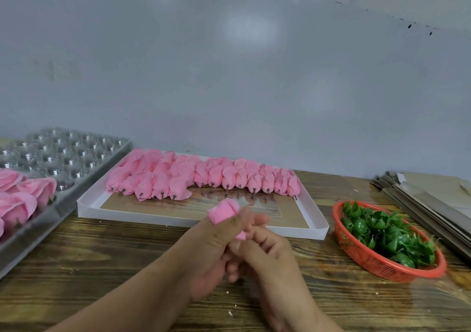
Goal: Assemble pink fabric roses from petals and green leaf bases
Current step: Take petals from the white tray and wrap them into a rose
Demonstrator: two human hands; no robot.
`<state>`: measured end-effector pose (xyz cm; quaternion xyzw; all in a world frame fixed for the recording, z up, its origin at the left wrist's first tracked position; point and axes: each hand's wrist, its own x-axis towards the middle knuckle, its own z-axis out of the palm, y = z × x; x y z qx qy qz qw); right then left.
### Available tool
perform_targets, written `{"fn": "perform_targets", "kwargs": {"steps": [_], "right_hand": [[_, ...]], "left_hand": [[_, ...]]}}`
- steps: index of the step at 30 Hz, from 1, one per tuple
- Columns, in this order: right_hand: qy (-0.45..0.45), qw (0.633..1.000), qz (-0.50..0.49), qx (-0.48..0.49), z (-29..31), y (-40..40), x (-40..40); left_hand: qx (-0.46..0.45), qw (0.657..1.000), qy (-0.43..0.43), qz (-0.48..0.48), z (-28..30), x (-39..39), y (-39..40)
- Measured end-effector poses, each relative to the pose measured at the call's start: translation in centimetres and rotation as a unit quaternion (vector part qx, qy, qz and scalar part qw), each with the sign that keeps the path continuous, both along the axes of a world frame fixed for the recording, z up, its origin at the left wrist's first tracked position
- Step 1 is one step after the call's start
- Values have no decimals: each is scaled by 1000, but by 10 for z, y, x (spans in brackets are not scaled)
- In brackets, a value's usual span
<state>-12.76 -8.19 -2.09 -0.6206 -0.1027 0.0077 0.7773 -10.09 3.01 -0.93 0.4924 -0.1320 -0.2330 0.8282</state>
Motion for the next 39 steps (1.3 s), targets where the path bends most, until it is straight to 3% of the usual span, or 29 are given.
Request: {"fn": "perform_targets", "kwargs": {"steps": [5,11,17,23,30,39], "right_hand": [[-155,962,-148,-167,-5,-1,1],[-94,990,-90,-53,-3,1,1],[-161,966,-143,-143,-2,3,-1],[-80,991,-95,-55,-3,4,0],[-151,963,-177,-135,-3,5,-2],[-150,957,-214,-124,-6,5,-2]], "left_hand": [[-72,993,76,54,-7,1,-9],[-40,998,29,44,-4,0,-8],[-79,992,67,70,-4,-2,-11],[-2,999,27,47,-1,-3,-7],[-89,991,82,58,-6,-2,-11],[-71,987,113,94,-5,2,-9]]}}
